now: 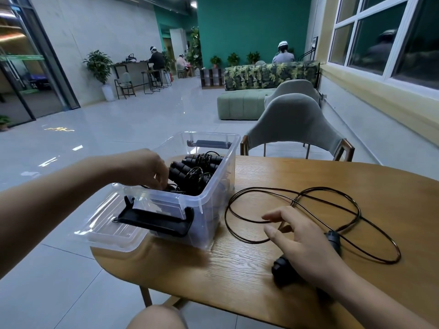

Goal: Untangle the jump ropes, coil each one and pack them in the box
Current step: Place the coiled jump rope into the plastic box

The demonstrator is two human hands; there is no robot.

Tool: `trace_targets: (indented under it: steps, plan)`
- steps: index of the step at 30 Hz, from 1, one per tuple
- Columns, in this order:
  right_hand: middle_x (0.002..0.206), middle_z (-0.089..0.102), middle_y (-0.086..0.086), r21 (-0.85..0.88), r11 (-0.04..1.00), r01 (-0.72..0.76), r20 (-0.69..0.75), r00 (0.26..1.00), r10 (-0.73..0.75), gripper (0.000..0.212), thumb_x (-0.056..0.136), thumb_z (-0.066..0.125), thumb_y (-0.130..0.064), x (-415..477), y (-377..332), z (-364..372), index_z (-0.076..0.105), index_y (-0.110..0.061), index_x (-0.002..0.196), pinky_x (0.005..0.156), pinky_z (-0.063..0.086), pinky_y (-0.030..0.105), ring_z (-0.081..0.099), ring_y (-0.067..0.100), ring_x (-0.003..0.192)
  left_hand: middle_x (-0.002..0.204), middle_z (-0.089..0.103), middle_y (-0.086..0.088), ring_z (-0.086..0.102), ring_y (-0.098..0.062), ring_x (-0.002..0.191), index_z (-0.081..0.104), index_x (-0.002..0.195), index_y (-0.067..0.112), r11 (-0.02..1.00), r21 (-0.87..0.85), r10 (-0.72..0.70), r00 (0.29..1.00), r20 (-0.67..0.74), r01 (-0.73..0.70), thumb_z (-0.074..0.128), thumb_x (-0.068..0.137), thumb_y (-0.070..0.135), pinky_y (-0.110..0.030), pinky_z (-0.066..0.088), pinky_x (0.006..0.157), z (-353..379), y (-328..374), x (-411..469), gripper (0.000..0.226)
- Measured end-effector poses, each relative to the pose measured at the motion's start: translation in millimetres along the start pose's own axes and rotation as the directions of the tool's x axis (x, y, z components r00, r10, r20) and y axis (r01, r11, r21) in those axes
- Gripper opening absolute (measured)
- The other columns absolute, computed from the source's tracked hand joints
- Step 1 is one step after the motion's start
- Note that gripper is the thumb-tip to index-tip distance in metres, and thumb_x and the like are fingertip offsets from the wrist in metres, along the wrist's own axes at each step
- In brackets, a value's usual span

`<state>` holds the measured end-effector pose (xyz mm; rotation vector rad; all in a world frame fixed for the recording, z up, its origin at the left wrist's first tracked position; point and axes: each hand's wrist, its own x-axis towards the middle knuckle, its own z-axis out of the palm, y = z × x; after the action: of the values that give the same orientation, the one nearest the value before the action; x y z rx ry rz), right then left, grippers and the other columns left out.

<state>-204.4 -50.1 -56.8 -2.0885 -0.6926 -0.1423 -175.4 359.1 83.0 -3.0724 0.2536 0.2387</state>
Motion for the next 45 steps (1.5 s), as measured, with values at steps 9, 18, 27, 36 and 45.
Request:
trace_targets:
  steps: [9,18,27,36,45]
  plan:
    - [0.118,0.067,-0.027,0.001,1.000,-0.001,0.019,1.000,0.001,0.019,0.102,0.066,-0.032,0,1,3,0.069,-0.038,0.120,0.091,0.045,0.011,0.058,-0.004,0.119,0.071,0.059,0.008,0.057,-0.020,0.078,0.054,0.074,0.028,0.953,0.219,-0.182,0.974,-0.133,0.208,0.092,0.069,0.047,-0.030,0.037,0.058,4,1,13,0.043]
    - [0.116,0.067,-0.027,-0.002,1.000,0.000,0.024,1.000,0.000,0.020,0.102,0.068,-0.033,-1,2,0,0.069,-0.039,0.120,0.090,0.047,0.014,0.059,-0.003,0.118,0.089,0.058,-0.002,0.061,-0.028,0.088,0.057,0.126,0.014,0.931,0.162,-0.317,0.944,-0.089,0.327,0.097,0.064,0.053,-0.032,0.046,0.067,-3,20,12,0.084]
    - [0.115,0.066,-0.026,0.000,1.000,-0.002,0.017,1.000,0.002,0.020,0.101,0.069,-0.032,-1,2,-4,0.069,-0.039,0.120,0.090,0.046,0.014,0.058,-0.005,0.117,0.059,0.064,-0.001,0.052,-0.019,0.051,0.070,0.071,0.005,0.891,0.061,-0.455,0.876,0.162,0.451,0.084,0.081,0.052,-0.023,0.044,0.048,-2,17,5,0.050]
    - [0.114,0.067,-0.027,-0.016,1.000,0.015,0.021,1.000,-0.015,0.020,0.100,0.071,-0.029,0,2,-3,0.070,-0.037,0.118,0.091,0.044,0.010,0.059,-0.005,0.117,0.100,0.079,-0.008,0.072,-0.019,0.082,0.075,0.112,0.006,0.880,-0.142,-0.353,0.825,0.441,0.453,0.064,0.103,0.049,-0.021,0.054,0.063,-9,14,-9,0.045]
    - [0.111,0.066,-0.028,-0.035,0.999,0.010,0.029,1.000,-0.009,0.019,0.100,0.071,-0.029,-1,1,-2,0.071,-0.036,0.118,0.088,0.043,0.008,0.058,-0.008,0.114,0.092,0.079,-0.008,0.079,-0.023,0.081,0.069,0.106,0.009,0.845,-0.210,-0.298,0.759,0.579,0.492,0.090,0.082,0.031,-0.037,0.065,0.066,-2,37,-1,0.038]
